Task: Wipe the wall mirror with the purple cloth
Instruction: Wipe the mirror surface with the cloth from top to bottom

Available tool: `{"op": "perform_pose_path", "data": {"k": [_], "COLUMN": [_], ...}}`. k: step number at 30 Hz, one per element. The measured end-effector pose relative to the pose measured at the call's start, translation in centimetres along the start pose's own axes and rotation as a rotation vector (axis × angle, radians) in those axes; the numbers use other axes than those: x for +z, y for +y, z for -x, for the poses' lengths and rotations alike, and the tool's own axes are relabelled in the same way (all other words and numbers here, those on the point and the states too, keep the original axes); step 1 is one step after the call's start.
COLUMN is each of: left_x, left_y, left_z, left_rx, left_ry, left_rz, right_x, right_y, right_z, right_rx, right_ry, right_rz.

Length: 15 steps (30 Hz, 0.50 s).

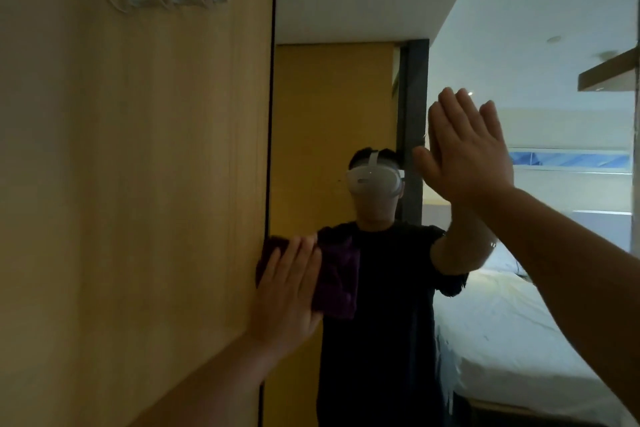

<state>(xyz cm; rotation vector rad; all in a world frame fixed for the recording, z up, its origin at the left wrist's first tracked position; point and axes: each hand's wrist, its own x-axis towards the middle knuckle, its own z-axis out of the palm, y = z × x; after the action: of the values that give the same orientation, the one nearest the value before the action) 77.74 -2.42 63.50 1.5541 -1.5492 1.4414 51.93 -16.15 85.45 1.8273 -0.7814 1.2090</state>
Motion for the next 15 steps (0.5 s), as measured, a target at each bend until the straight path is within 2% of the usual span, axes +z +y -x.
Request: {"op": "perform_pose_path", "data": {"k": [3, 6, 10, 12, 15], "left_x": [0.6, -0.5, -5.1, -7.9, -11.2], "left_y": [0.7, -0.8, -2.7, -2.9, -2.7], "left_z": [2.4, -0.8, -12.3, -19.0, -28.0], "left_rx": [0.02, 0.068, -0.107, -0.127, -0.104], "left_ry": [-0.01, 0.083, 0.235, 0.301, 0.315], "left_rz": [-0.004, 0.014, -0.011, -0.016, -0.052], "right_x": [-0.5, -0.7, -1.5, -1.7, -1.1], "right_y": [0.0, 0.5, 3.2, 5.1, 6.4], "right_z": [0.0, 0.1, 0.5, 0.8, 1.1], "right_rx": [0.014, 0.039, 0.147, 0.174, 0.15], "right_ry": [-0.024, -0.028, 0.005, 0.003, 0.005], "right_rz": [-0.033, -0.087, -0.116, -0.11, -0.073]}}
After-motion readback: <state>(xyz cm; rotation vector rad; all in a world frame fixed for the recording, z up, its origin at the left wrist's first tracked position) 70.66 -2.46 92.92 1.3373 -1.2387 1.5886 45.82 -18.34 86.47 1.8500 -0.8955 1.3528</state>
